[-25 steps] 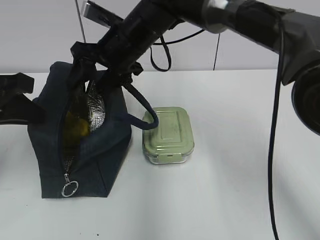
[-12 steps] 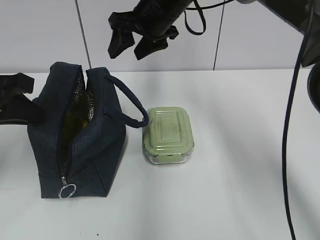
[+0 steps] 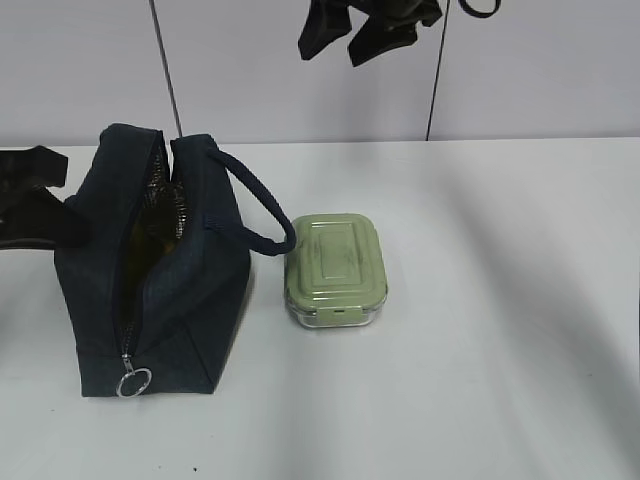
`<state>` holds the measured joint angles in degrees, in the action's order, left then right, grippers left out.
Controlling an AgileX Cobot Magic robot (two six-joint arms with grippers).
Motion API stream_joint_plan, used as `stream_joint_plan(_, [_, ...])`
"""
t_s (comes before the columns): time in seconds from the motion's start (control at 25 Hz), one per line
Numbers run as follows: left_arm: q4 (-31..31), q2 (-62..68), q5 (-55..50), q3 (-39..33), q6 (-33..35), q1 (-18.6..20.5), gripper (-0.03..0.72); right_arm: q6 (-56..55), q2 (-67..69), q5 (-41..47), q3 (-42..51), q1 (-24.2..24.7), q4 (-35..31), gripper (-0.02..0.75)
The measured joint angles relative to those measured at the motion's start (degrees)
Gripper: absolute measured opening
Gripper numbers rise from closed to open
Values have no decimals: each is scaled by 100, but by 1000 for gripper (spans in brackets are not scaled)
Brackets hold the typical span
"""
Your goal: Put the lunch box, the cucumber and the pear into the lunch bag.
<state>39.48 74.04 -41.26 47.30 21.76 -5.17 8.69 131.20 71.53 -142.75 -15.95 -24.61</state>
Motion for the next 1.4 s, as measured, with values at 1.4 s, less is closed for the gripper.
stream_joint_plan(1.4, [0, 0, 0, 0, 0, 0, -13, 1902, -2298, -135, 5862, 1306, -1493, 554])
